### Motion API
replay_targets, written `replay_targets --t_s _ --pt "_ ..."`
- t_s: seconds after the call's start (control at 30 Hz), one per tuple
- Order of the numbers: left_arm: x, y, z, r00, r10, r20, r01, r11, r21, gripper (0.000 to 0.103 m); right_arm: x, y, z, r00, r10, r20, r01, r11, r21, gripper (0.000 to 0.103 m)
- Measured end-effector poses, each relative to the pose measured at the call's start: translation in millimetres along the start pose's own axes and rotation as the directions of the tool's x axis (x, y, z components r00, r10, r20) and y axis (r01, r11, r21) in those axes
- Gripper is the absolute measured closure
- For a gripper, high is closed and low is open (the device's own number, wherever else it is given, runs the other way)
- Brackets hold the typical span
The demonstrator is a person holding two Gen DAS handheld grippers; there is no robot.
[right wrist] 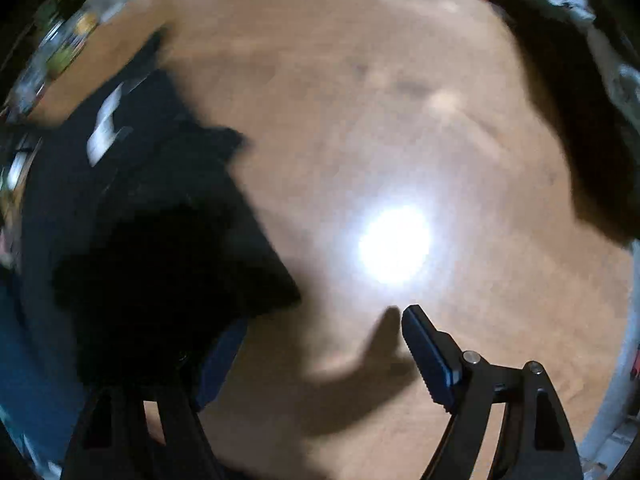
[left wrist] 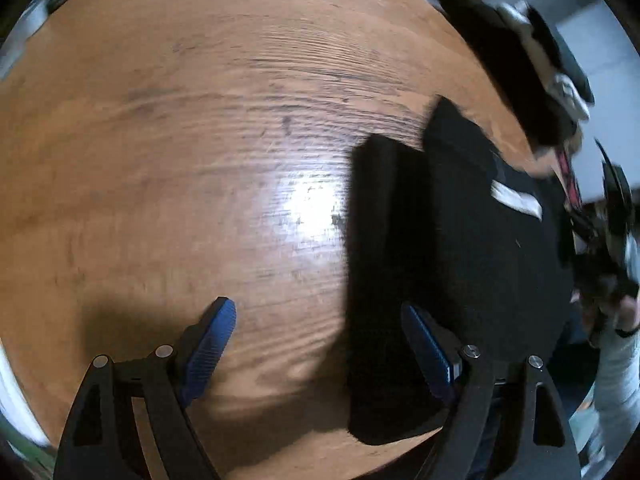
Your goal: Fold clothes
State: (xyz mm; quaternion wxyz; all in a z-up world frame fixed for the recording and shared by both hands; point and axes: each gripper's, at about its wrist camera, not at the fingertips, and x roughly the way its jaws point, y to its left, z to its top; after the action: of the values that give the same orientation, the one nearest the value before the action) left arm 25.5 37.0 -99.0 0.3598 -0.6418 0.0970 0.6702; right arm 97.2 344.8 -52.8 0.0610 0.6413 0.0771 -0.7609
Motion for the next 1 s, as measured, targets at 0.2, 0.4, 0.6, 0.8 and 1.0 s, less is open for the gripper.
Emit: replay_targets --t_s 0.2,0.4,0.6,0.8,1.0 --pt "-30.2 25.7 -7.3 0.993 0.006 0.120 0.002 0.998 -0.065 0.018 -11.2 -31.7 32.2 0.999 0.023 0.033 -0.027 0.994 0.103 0.023" --pt "-87.2 9.7 18.6 0.901 -0.214 0.377 0.230 0.973 0.003 0.018 -69.2 -53.1 20.1 0.931 0.196 0.307 -0.269 0.939 0.215 0.020" --pt "-23.3 -12.2 30.5 0.985 -0.039 0.165 0.027 0.997 0.073 0.018 -40.5 -17.8 57.4 0.939 0.220 0.266 -0.266 0.952 0.150 0.019" --pt "6.9 14.2 23.6 0.999 -0.002 0.032 0.002 1.000 -0.023 0.013 4.5 9.3 69.1 0.986 0.099 0.131 -0.109 0.992 0.069 0.019" --pt "-5.3 20.4 10.0 1.000 -0.005 0.023 0.006 0.999 -0.047 0.010 15.1 20.2 74.5 0.986 0.064 0.153 -0.071 0.997 0.042 0.006"
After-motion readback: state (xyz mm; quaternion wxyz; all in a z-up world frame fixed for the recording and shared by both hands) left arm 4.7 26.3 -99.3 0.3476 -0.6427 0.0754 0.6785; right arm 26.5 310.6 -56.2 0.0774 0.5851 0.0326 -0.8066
